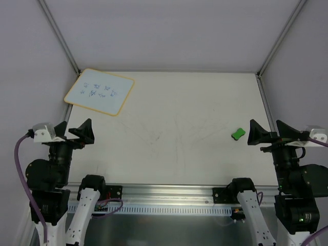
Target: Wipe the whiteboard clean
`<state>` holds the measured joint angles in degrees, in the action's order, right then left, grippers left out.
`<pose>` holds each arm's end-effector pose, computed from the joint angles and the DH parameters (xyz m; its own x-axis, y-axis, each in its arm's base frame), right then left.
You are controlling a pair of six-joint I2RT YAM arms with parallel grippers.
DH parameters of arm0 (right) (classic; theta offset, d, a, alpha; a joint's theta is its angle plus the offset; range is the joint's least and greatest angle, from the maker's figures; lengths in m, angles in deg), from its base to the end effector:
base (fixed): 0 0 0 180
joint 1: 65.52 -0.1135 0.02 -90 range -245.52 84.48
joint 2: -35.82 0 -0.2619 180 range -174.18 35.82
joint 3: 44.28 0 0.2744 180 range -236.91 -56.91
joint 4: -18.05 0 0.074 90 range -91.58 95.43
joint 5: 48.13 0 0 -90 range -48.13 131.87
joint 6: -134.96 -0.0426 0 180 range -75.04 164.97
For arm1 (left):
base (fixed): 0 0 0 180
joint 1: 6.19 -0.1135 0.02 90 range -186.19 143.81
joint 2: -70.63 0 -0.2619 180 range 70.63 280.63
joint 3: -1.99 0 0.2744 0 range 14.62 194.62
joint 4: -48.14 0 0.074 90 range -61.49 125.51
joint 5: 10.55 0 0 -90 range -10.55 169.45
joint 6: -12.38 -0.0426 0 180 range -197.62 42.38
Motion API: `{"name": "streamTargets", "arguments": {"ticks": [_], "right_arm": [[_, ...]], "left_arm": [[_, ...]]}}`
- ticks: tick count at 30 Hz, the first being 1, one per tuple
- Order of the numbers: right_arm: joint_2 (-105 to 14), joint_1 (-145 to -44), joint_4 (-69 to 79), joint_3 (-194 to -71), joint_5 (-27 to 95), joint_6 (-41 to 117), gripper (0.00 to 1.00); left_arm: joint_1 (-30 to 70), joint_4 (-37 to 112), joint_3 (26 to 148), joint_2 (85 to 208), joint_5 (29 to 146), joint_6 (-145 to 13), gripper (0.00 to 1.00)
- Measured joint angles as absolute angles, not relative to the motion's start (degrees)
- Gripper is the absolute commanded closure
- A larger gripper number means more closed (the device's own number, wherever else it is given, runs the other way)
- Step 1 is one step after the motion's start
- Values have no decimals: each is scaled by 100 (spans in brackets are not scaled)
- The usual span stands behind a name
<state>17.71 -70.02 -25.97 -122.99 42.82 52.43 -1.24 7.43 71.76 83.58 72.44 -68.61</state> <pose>0.0175 0.0007 0.4672 0.2902 -0.1076 -0.9509 -0.0251 0.9925 -0.1199 0.0270 0.0029 0.4341 0.2779 -0.1801 -0.9436 0.0125 0.9829 -0.1839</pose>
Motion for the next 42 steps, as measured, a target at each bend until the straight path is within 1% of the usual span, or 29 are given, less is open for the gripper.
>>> {"name": "streamTargets", "arguments": {"ticks": [4, 9, 13, 18, 21, 25, 26, 29, 31, 32, 35, 36, 39, 40, 42], "right_arm": [[1563, -7006, -2545, -12070, 3996, 4895, 1], [1104, -7008, -2484, -11584, 3631, 4338, 1], [818, -7008, -2503, -11204, 3249, 4039, 1], [661, -7008, -2508, -10894, 2768, 3848, 1], [654, -7008, -2510, -10741, 2569, 3792, 1], [648, -7008, -2497, -10607, 2348, 3785, 1], [648, -7008, -2495, -10575, 2300, 3785, 1], [659, -7008, -2484, -10452, 2193, 3792, 1], [667, -7008, -2488, -10380, 2138, 3794, 1], [674, -7008, -2486, -10334, 2110, 3794, 1], [691, -7008, -2492, -10284, 2044, 3809, 1], [694, -7008, -2488, -10284, 2031, 3813, 1], [705, -7008, -2484, -10284, 1994, 3813, 1], [707, -7008, -2484, -10284, 1992, 3813, 1], [718, -7008, -2484, -10280, 1994, 3813, 1]], "left_arm": [[-124, 776, 7078, 9195, 7476, -6564, 1], [-124, 787, 7041, 11029, 7535, -6111, 1], [-124, 794, 7277, 12645, 7432, -5895, 1], [-124, 877, 8195, 14817, 7373, -5761, 1], [-124, 1019, 8960, 16107, 7376, -5770, 4], [-124, 1161, 9725, 17468, 7424, -5844, 12], [-126, 1169, 9832, 17687, 7450, -5871, 16], [-124, 1176, 10050, 18299, 7502, -5932, 21], [-126, 1174, 10079, 18531, 7542, -5947, 22], [-124, 1163, 10079, 18622, 7579, -5949, 25], [-124, 1161, 10079, 18775, 7627, -5954, 29], [-124, 1159, 10079, 18817, 7647, -5949, 33], [-102, 1172, 10098, 18893, 7695, -5919, 38], [-98, 1185, 10098, 18898, 7762, -5897, 44], [-61, 1224, 10101, 18915, 7802, -5858, 48]]}}
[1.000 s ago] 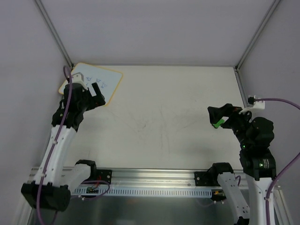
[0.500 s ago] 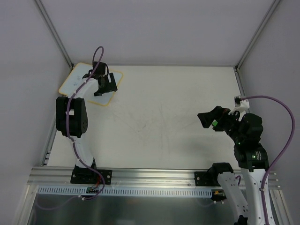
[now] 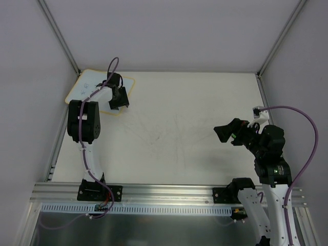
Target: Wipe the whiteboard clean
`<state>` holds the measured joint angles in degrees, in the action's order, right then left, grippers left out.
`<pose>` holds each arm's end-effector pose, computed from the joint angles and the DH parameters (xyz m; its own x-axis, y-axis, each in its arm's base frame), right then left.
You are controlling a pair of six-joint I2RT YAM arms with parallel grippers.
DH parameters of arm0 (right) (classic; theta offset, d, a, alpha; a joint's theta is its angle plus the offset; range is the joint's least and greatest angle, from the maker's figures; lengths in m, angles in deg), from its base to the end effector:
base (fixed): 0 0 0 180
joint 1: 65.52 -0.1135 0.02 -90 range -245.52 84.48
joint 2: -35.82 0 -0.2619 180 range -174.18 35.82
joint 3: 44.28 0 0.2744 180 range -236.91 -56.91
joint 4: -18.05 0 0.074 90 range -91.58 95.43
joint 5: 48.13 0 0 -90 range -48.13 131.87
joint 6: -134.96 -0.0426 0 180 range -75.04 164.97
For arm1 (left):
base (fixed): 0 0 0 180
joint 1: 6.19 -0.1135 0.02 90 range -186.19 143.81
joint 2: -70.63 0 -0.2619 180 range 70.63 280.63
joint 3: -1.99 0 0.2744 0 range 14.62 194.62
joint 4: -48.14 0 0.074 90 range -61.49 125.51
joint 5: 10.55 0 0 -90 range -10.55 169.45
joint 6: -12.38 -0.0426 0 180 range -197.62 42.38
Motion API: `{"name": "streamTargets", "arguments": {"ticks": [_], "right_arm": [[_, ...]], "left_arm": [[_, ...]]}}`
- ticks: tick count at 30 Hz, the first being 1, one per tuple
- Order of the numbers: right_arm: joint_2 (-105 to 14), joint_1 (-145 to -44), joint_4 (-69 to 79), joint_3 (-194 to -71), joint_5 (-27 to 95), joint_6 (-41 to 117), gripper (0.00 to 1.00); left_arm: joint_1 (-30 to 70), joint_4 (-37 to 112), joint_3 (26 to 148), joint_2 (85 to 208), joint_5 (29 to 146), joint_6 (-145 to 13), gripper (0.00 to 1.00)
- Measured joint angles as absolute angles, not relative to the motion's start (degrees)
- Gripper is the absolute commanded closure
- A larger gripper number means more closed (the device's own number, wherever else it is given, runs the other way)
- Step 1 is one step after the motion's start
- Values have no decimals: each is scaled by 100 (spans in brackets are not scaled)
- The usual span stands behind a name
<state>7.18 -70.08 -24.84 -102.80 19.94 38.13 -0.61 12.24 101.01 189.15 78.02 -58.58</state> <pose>0.1370 0.0269 0.3502 -0.2747 0.0888 -0.9574 -0.4067 0.8915 0.1994 0.4678 -0.0446 0.1561 -0.8015 -0.2494 -0.5435 -0.1887 0.9679 -0.1658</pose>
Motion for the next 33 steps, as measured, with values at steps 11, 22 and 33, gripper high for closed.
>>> {"name": "streamTargets", "arguments": {"ticks": [11, 22, 33], "right_arm": [[833, -7008, -2484, -10242, 2040, 3792, 1], [1139, -7008, -2479, -10050, 2479, 3678, 1], [879, -7008, -3222, -9925, 4575, 3328, 1]], "left_arm": [[1091, 1727, 9508, 18644, 8003, -5294, 61], [3377, 1924, 9867, 19003, 8816, -4376, 63], [4448, 1628, 11198, 19787, 9222, -3947, 20]]}}
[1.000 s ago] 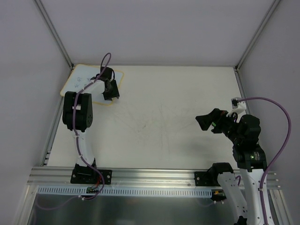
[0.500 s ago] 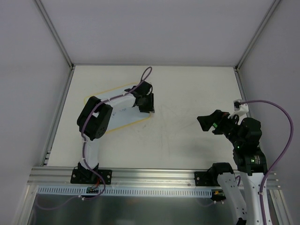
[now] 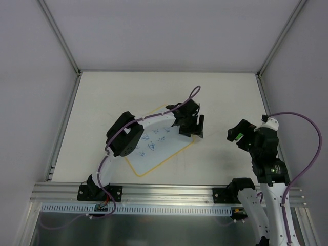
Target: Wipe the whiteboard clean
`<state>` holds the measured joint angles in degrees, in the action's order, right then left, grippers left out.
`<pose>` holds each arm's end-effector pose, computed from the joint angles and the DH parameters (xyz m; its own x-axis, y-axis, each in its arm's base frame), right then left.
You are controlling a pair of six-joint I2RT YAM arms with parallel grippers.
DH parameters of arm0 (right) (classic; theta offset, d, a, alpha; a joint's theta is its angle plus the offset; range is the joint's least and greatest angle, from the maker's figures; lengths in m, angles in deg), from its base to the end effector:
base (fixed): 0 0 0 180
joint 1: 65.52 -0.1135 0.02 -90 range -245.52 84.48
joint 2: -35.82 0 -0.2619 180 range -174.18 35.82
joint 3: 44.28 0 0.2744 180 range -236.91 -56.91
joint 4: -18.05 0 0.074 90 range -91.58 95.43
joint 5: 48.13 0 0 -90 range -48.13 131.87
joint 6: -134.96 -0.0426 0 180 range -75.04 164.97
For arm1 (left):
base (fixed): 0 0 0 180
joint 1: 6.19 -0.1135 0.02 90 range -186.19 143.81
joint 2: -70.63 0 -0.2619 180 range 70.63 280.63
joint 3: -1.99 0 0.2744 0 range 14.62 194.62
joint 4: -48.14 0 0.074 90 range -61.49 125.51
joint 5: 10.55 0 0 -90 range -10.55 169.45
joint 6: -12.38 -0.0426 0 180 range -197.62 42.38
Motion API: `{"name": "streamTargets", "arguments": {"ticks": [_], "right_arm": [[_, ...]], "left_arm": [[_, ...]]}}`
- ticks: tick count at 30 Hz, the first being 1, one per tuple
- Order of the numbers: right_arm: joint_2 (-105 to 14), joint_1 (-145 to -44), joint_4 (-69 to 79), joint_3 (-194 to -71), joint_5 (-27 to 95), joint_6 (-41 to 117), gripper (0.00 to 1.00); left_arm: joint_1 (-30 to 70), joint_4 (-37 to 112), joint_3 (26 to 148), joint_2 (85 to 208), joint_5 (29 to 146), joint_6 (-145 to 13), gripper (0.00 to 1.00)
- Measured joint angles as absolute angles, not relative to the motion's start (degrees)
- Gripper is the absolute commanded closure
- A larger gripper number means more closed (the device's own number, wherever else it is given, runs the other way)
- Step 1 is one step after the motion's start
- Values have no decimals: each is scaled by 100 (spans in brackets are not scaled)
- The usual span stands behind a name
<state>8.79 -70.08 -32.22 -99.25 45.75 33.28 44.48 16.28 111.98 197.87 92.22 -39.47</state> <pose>0.1367 0.0080 0.3168 -0.3743 0.1728 -0.9111 0.0601 0.9849 0.1621 0.3199 -0.4052 0.1533 -0.8994 0.1472 -0.4116 0.3694 0.7593 -0.5358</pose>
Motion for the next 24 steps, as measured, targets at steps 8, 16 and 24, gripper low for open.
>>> {"name": "streamTargets", "arguments": {"ticks": [8, 16, 24], "right_arm": [[-465, -7006, -3428, -9941, 5716, 2801, 2], [-2563, -6422, -3113, -10275, 5939, 2554, 24], [-4644, -5769, -2280, -10896, 5382, 2756, 32]], "left_arm": [[4158, 1281, 10129, 18364, 8232, -4118, 1], [3135, 1314, 8262, 15643, 7566, -4312, 1], [2164, 1198, 5933, 13748, 7376, -4336, 1]]}}
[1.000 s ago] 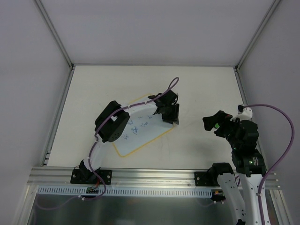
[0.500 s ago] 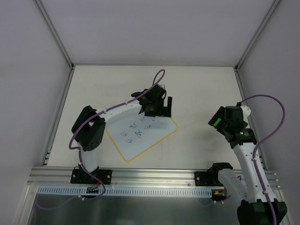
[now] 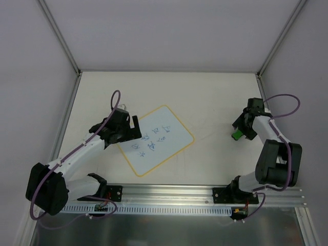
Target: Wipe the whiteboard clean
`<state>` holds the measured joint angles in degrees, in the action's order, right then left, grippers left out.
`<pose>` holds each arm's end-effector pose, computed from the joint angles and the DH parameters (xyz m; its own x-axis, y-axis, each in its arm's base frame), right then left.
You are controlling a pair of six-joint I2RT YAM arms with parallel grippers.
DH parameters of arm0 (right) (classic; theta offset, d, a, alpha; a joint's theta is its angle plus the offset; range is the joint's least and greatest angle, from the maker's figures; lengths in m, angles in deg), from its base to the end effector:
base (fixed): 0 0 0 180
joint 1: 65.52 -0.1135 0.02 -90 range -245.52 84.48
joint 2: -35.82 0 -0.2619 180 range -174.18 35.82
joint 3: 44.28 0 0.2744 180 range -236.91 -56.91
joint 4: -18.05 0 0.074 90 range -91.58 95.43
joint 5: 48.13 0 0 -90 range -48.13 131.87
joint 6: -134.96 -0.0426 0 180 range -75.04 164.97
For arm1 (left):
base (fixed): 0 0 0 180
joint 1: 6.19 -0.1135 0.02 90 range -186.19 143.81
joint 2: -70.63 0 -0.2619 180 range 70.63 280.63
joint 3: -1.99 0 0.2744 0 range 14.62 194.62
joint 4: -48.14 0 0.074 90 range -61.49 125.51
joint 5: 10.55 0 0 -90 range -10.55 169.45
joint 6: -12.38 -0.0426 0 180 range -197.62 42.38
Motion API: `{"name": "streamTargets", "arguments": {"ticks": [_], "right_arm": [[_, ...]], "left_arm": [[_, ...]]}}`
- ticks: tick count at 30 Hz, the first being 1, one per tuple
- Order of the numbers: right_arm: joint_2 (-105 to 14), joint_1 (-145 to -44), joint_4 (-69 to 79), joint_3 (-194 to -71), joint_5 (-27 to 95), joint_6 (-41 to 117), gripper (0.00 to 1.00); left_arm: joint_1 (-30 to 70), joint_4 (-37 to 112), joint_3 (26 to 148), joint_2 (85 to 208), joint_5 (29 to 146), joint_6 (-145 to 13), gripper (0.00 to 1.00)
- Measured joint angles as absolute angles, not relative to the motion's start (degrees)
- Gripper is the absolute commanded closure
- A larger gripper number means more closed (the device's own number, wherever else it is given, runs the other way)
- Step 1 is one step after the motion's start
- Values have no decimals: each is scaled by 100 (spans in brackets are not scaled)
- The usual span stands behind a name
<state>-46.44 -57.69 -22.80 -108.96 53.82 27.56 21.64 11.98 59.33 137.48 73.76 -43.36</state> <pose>0.3028 -0.0505 0.1916 -0.7335 0.3962 -0.5523 0.4821 0.8761 -0.0118 0.2399 -0.1218 0.2257 -0.7499 -0.2376 -0.6175 -0.0228 0.9420 -0.3348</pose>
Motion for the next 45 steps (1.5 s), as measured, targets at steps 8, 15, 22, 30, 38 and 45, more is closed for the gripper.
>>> {"name": "streamTargets", "arguments": {"ticks": [8, 15, 22, 30, 38, 45], "right_arm": [[-5311, -5622, -1887, -10983, 5152, 3079, 40], [-5584, -5611, -1703, -11112, 5122, 3182, 46], [-5673, -5611, -1677, -11173, 5087, 3199, 50], [-5689, -5611, -1666, -11187, 5056, 3197, 53], [-5689, -5614, -1664, -11154, 5041, 3177, 53], [-5689, -5653, -1725, -11136, 5045, 3158, 53]], "left_arm": [[2033, 1075, 5292, 12975, 7199, -4199, 1], [2033, 1082, 5290, 12994, 7129, -4135, 1], [2033, 1084, 5259, 12996, 6997, -4100, 1], [2033, 1084, 5237, 13014, 6934, -4096, 1], [2033, 1084, 5237, 13031, 6866, -4096, 1], [2033, 1084, 5235, 13040, 6866, -4094, 1]]}}
